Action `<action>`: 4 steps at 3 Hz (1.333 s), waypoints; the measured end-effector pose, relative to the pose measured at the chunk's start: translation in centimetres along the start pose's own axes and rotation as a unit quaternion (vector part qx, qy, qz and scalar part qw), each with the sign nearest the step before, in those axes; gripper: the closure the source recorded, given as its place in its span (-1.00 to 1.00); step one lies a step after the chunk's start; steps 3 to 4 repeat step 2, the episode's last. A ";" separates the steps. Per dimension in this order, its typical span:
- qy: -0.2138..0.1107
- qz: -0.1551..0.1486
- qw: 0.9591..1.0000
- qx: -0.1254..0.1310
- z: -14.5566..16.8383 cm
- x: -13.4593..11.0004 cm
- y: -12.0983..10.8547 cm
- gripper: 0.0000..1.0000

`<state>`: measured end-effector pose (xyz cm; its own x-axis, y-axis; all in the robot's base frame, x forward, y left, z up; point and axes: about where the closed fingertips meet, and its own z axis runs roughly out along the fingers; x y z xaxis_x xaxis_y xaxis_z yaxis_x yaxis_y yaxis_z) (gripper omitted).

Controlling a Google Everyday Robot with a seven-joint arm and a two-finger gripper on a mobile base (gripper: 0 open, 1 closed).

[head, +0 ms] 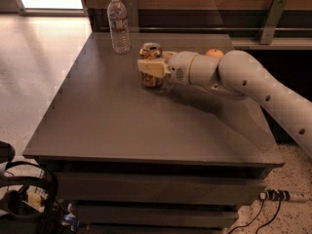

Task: Place orange can upright

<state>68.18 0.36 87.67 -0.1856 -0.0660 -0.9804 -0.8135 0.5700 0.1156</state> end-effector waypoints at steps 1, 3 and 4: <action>0.000 0.000 1.000 0.000 0.0 0.0 0.0 -0.76; 0.000 0.000 1.000 -0.002 0.2 0.0 0.2 -1.00; 0.000 0.000 1.000 -0.002 0.2 0.0 0.2 -1.00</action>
Offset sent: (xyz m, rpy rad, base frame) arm 0.0000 0.0001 0.0001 0.0000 0.0000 0.0001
